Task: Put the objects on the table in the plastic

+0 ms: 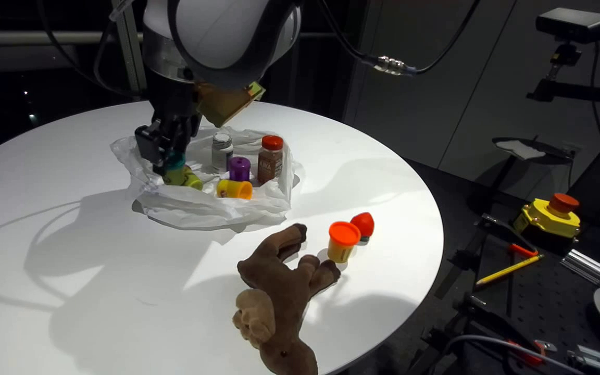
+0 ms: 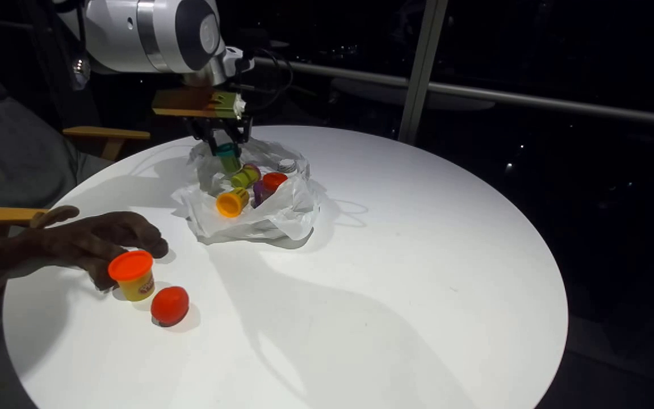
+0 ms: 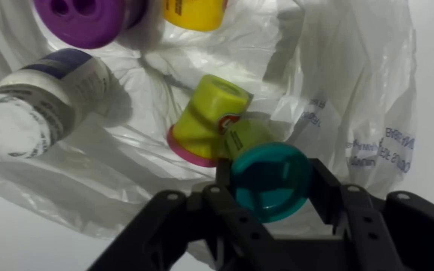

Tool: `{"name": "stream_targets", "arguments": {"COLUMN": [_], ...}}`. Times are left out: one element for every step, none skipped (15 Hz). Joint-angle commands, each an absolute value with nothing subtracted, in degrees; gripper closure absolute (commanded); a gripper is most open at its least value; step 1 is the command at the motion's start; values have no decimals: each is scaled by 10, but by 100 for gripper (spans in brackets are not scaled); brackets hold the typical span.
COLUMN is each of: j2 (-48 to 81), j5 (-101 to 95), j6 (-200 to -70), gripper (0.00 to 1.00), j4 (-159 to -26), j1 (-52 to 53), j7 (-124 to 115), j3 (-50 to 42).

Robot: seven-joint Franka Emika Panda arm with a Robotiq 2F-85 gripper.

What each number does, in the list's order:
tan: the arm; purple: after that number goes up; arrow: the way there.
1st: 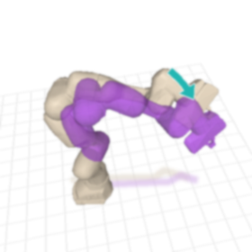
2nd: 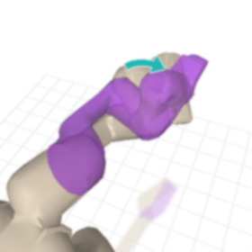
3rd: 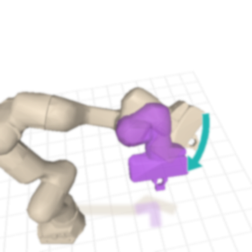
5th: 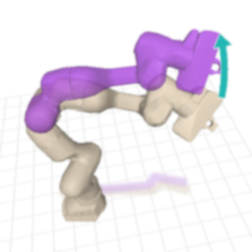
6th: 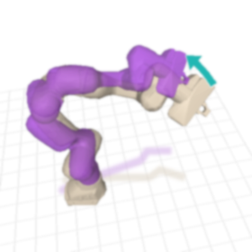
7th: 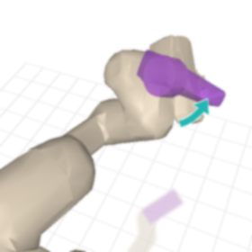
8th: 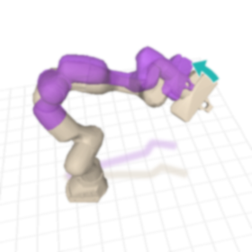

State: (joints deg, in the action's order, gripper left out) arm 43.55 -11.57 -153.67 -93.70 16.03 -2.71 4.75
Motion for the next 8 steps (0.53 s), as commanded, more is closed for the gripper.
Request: {"name": "stream_targets", "arguments": {"j2": [441, 438, 435, 433, 436, 440, 443, 448], "j5": [-98, -96, -93, -89, -92, -97, -99, -103], "j6": [-1540, -1534, -1529, -1523, -1521, -1514, -1503, -1496], "gripper": [77, 77, 77, 77, 77, 77, 77, 77], "j4": [-931, -936, -945, -951, -954, -954, -954, -952], "j1": [152, 149, 145, 143, 145, 148, 150, 152], "j7": [6, 15, 26, 36, 39, 40, 41, 40], "j3": [72, 80, 88, 94, 90, 84, 80, 73]}}
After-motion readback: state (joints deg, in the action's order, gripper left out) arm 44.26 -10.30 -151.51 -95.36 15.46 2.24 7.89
